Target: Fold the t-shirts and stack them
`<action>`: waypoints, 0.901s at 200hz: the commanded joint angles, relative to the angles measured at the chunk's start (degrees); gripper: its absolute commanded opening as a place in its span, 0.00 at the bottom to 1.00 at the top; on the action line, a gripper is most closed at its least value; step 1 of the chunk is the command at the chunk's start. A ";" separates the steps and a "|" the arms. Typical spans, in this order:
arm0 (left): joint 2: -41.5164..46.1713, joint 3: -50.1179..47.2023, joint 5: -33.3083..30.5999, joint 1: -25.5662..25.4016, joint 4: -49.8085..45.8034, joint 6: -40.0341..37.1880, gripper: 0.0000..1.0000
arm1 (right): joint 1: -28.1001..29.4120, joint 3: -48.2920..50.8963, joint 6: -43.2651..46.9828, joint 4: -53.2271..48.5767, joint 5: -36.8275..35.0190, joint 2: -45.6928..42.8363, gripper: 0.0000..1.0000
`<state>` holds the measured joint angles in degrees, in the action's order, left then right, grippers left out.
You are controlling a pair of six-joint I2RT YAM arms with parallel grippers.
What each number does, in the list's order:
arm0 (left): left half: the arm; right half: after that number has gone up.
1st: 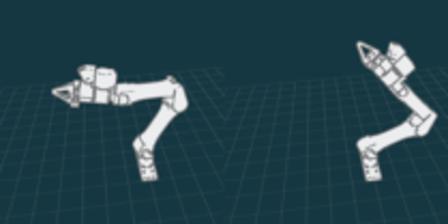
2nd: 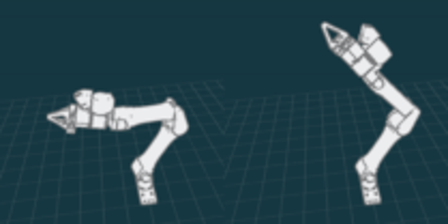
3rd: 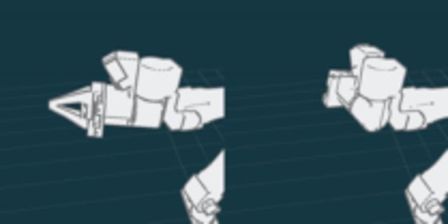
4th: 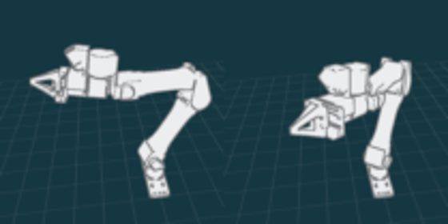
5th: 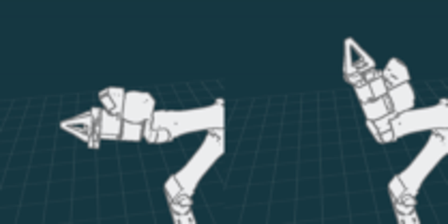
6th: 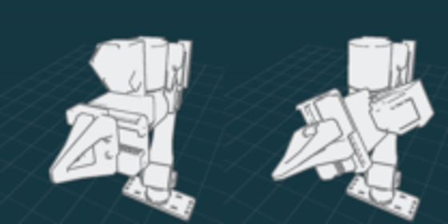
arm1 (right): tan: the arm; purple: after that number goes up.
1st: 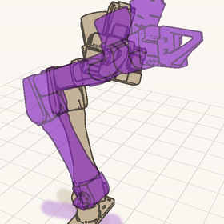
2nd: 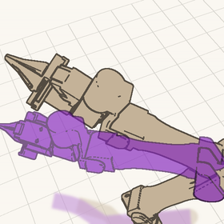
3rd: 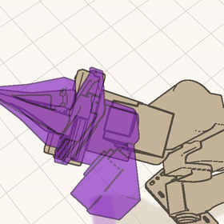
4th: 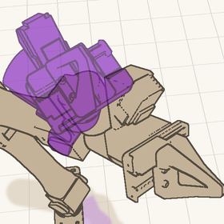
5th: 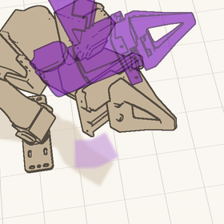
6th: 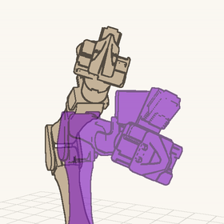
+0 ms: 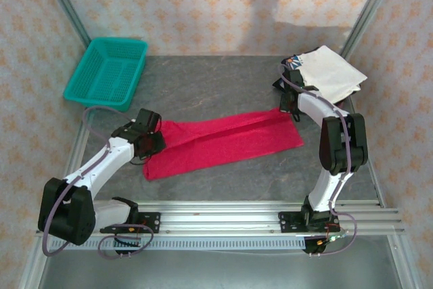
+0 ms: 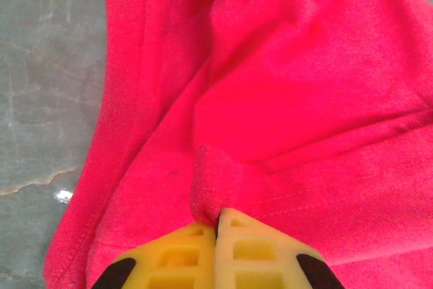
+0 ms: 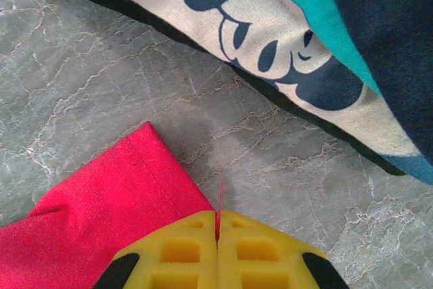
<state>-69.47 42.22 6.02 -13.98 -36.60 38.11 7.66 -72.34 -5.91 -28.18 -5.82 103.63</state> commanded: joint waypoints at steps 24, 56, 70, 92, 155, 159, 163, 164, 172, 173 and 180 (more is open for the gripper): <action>0.74 -3.47 -3.35 -1.11 -0.36 3.52 0.00 | -0.45 3.76 -0.31 2.26 -3.88 -1.69 0.00; -0.18 -5.07 -3.12 -2.56 1.25 4.49 0.00 | -0.45 5.35 -0.88 2.80 -4.23 -1.49 0.01; -0.28 -5.54 -3.04 -2.76 1.18 5.29 0.02 | -0.45 5.78 -1.35 2.33 -4.26 -1.58 0.10; 0.78 -5.55 -4.17 -3.40 -0.25 6.59 0.14 | -0.45 7.29 -2.10 1.71 -3.14 -2.66 0.24; 18.76 -2.70 -11.10 -3.96 -7.65 11.24 0.68 | -0.46 11.15 -5.91 0.50 -1.69 -10.94 0.44; 19.84 -2.40 -11.35 -3.95 -7.69 11.24 0.70 | -0.46 11.10 -6.01 0.42 -1.08 -11.40 0.46; 20.62 -2.05 -11.63 -3.95 -7.62 11.13 0.72 | -0.49 10.89 -5.97 0.21 -0.25 -11.81 0.48; 20.83 -2.01 -11.68 -3.95 -7.57 11.03 0.72 | -0.47 10.85 -5.96 0.18 -0.02 -11.89 0.49; 21.49 -0.91 -12.13 -3.95 -7.26 10.46 0.75 | -0.49 10.36 -5.91 -0.35 2.06 -12.90 0.53; 21.49 -0.78 -12.15 -3.95 -7.26 10.26 0.75 | -0.52 10.32 -5.84 -0.41 2.40 -13.05 0.54; 20.92 0.47 -11.82 -3.94 -7.26 8.92 0.77 | -0.50 10.32 -5.25 0.17 6.08 -14.26 0.61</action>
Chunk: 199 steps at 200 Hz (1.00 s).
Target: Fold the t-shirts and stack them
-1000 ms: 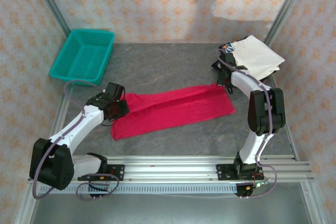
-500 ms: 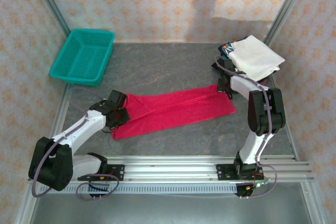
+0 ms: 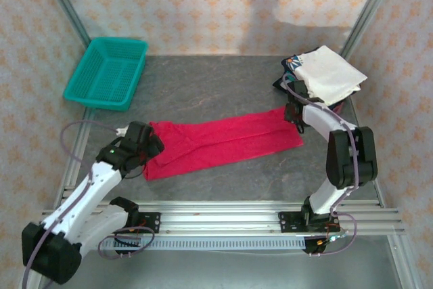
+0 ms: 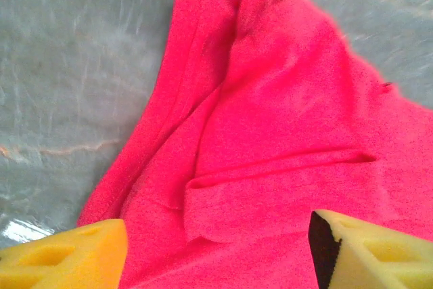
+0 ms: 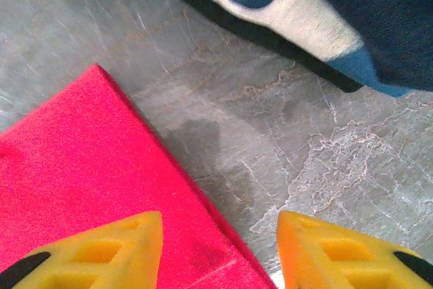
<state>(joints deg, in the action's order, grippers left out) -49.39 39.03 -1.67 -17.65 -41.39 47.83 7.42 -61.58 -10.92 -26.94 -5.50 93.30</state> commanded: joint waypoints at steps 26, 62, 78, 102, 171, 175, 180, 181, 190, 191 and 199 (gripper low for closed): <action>-9.19 9.64 0.90 -0.29 -4.32 -6.95 0.81 | 0.60 1.29 1.27 5.07 19.36 -8.19 0.82; -27.10 16.99 14.51 -0.28 -1.89 -14.83 0.71 | 1.18 0.54 2.15 5.23 28.55 -7.20 0.85; -32.89 19.93 17.28 -0.38 -0.65 -16.88 0.65 | 1.41 0.41 2.50 4.51 29.81 -6.67 0.86; -41.52 25.77 16.77 -0.49 -2.93 -23.27 0.55 | 1.72 0.59 2.80 4.28 31.05 -6.51 0.86; -55.28 35.55 17.80 -3.31 -5.25 -27.01 0.49 | 1.81 0.61 3.45 3.27 31.73 -6.23 0.86; -55.71 35.82 17.70 -3.44 -5.40 -26.96 0.49 | 1.81 0.51 3.49 3.29 31.76 -6.26 0.86; -56.26 36.09 17.56 -3.53 -5.51 -26.88 0.48 | 1.81 0.52 3.49 3.25 31.70 -6.22 0.86; -56.34 36.11 17.53 -3.57 -5.57 -26.86 0.48 | 1.81 0.51 3.51 3.27 31.74 -6.21 0.86; -56.99 36.45 17.70 -3.75 -5.63 -26.64 0.46 | 1.76 0.37 3.59 3.21 31.53 -6.21 0.86; -57.02 36.46 17.68 -3.77 -5.63 -26.56 0.46 | 1.79 0.34 3.61 3.21 31.56 -6.25 0.86; -57.35 36.52 17.98 -4.01 -5.64 -26.36 0.43 | 1.81 0.28 3.70 3.10 31.33 -6.24 0.86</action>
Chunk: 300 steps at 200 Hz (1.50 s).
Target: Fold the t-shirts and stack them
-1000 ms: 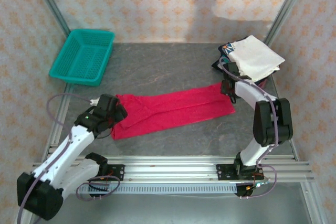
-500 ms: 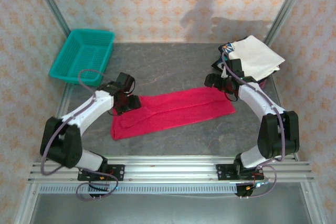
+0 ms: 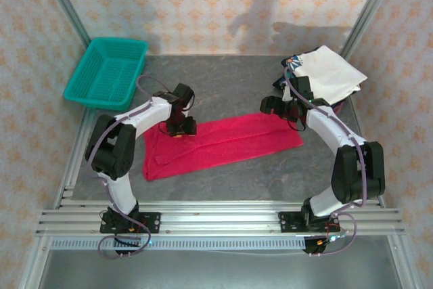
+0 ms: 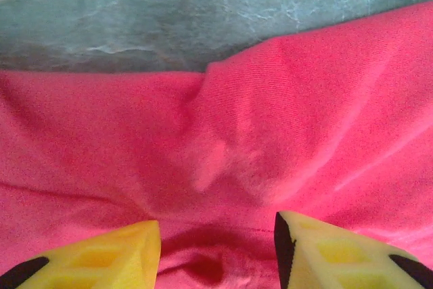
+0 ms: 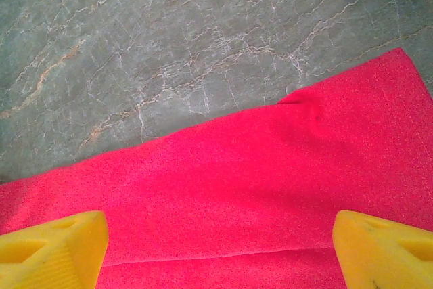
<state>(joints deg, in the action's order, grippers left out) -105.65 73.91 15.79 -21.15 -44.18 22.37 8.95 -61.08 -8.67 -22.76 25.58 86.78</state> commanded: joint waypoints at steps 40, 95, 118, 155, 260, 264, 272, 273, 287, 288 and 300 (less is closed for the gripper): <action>-0.06 -0.41 1.08 -2.57 -3.66 0.54 0.21 | 0.28 -0.87 1.90 -1.56 -0.81 0.66 0.86; 8.15 -7.47 0.48 -9.08 -2.68 7.89 0.11 | 0.28 -2.07 2.34 -2.20 -2.46 2.22 0.86; 11.18 -12.48 -0.43 -12.19 -0.73 13.88 0.11 | 0.27 -2.44 2.12 -2.28 -2.77 3.41 0.85; 15.92 -15.85 -1.54 -17.60 2.00 20.95 0.40 | 0.28 -3.04 1.91 -2.29 -3.54 4.80 0.85; 14.80 -9.80 -17.59 -7.35 -8.89 28.31 0.66 | 2.09 -9.65 0.49 -10.52 -10.04 13.65 0.81; 14.33 -10.38 -17.68 -6.84 -8.26 28.37 0.65 | 2.32 -10.10 0.49 -11.25 -11.20 14.23 0.80; 13.54 -11.16 -18.12 -5.88 -7.18 28.61 0.63 | 2.49 -10.90 0.43 -12.69 -13.13 15.40 0.77; 13.40 -11.25 -18.19 -5.82 -7.16 28.65 0.63 | 2.48 -10.95 0.37 -12.76 -13.34 15.59 0.77; 11.98 -12.13 -19.39 -4.90 -5.84 28.95 0.62 | 2.56 -11.24 0.15 -13.58 -15.06 16.88 0.71; 11.88 -12.21 -19.48 -4.80 -5.79 29.04 0.61 | 2.52 -11.25 0.19 -13.60 -15.14 16.95 0.71; 10.54 -12.77 -20.41 -4.23 -5.56 29.46 0.59 | 2.56 -11.40 0.01 -13.67 -15.57 17.97 0.66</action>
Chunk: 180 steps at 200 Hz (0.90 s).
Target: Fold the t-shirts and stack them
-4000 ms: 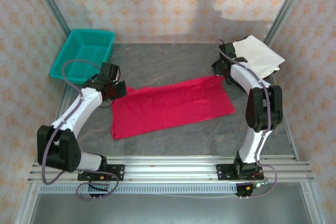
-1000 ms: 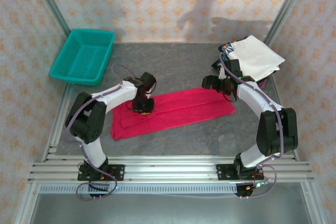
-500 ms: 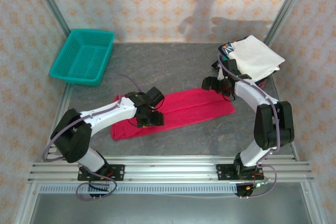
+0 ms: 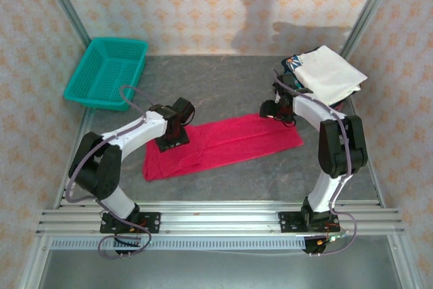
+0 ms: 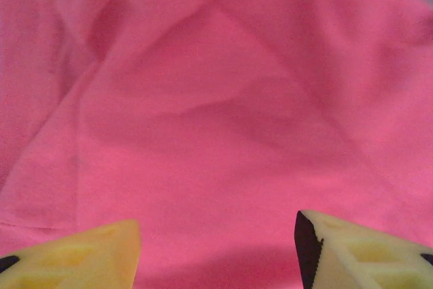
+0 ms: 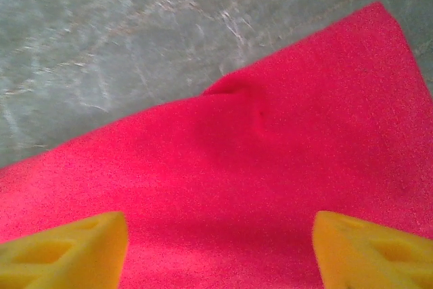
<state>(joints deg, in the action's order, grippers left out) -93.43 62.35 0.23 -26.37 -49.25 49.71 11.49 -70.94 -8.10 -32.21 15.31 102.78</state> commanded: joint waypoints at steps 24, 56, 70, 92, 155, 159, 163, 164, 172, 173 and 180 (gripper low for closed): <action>-3.67 -2.87 -6.48 1.99 1.13 2.42 0.57 | 0.20 -1.67 -0.48 -3.99 -5.76 4.26 0.57; -8.93 -0.82 -7.82 5.01 1.36 0.11 0.55 | 0.55 -2.05 -0.94 -6.15 -8.77 7.29 0.45; -12.18 2.40 -8.55 6.53 1.16 -2.04 0.55 | 0.56 -0.95 -1.12 -7.01 -10.40 7.27 0.43; -19.69 11.65 -10.34 8.88 -1.77 -5.60 0.54 | 0.56 1.17 -2.22 -8.73 -11.97 6.38 0.41; -46.59 58.95 -11.22 12.04 -16.39 -15.53 0.54 | 3.15 6.87 -9.70 -12.61 -4.64 3.65 0.38; -48.57 62.35 -10.83 12.31 -17.42 -15.75 0.54 | 3.41 7.13 -10.52 -12.87 -3.80 3.60 0.37; -50.38 65.61 -10.28 12.64 -18.28 -15.96 0.54 | 3.80 7.42 -11.26 -13.12 -2.87 3.49 0.37; -50.81 66.36 -10.13 12.70 -18.52 -16.00 0.54 | 3.85 7.54 -11.51 -13.18 -2.63 3.48 0.37; -54.14 71.87 -9.34 13.34 -19.83 -16.38 0.54 | 4.75 8.25 -13.23 -13.38 -1.01 3.33 0.37; -54.54 72.74 -9.27 13.44 -19.92 -16.43 0.54 | 4.89 8.35 -13.46 -13.44 -0.82 3.27 0.37; -56.96 77.38 -8.42 14.04 -20.73 -16.70 0.54 | 5.90 9.09 -15.15 -13.40 0.83 3.15 0.37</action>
<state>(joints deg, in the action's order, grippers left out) -143.02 127.37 -8.38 -14.48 -61.12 36.40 14.48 -66.15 -16.75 -39.18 9.08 104.73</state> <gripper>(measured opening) 0.537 0.369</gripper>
